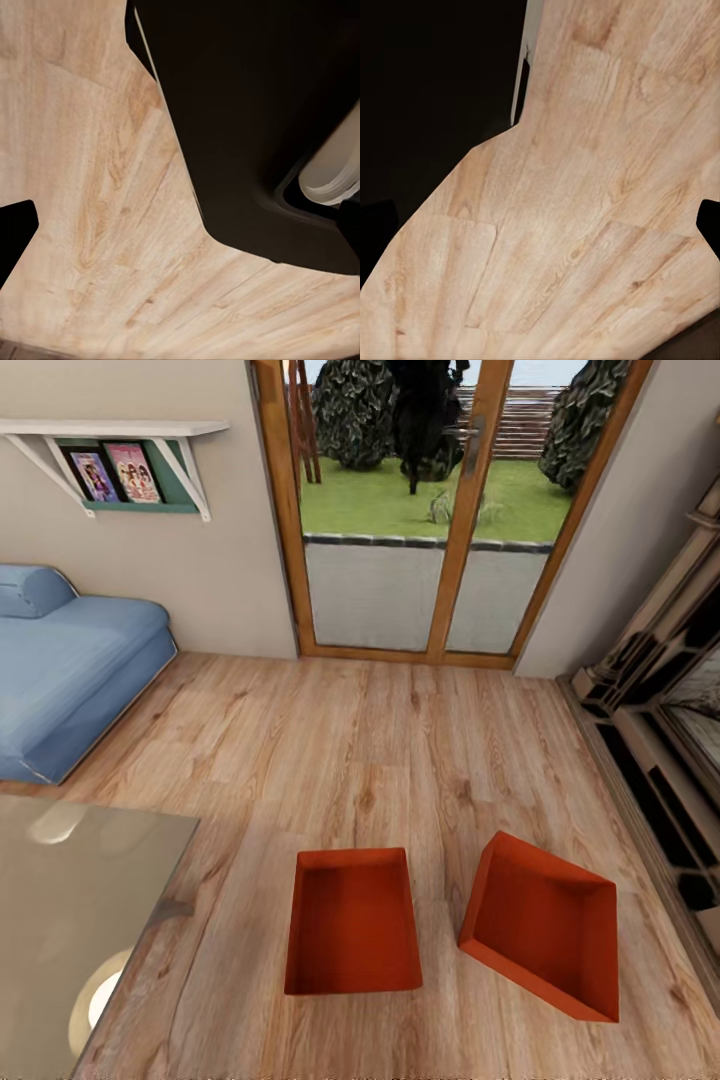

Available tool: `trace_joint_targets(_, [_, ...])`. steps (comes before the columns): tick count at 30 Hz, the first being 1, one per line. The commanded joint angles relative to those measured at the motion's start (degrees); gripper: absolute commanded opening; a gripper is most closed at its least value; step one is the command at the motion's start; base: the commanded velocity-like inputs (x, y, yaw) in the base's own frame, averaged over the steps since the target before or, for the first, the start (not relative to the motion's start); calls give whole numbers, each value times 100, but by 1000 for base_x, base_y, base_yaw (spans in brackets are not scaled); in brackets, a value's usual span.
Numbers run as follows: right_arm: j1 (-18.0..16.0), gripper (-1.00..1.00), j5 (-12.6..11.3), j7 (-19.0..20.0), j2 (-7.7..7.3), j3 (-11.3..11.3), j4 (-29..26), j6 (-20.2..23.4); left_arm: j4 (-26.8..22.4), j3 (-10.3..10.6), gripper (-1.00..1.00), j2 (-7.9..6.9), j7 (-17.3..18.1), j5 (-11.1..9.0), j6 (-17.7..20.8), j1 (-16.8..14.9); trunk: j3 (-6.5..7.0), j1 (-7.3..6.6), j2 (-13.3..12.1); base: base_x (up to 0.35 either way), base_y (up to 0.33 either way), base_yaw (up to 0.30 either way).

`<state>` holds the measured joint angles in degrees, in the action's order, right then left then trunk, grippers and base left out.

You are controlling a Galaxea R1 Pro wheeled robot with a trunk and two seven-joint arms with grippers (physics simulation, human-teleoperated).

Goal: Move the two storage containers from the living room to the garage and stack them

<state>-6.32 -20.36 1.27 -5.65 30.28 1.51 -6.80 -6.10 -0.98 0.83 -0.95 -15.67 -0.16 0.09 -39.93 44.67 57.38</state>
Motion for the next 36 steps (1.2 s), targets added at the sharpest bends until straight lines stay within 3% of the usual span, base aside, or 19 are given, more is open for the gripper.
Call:
trace_joint_targets(1, [-5,100,-56,13,2,48,16,-32,-6,-7,100,1,-10,-23,-2,1,-13,0,3,0,0,0])
trace_joint_targets(36, [-5,100,-56,13,2,48,16,-32,-5,-7,100,4,-10,-23,-2,3,-335,0,3,0,0,0])
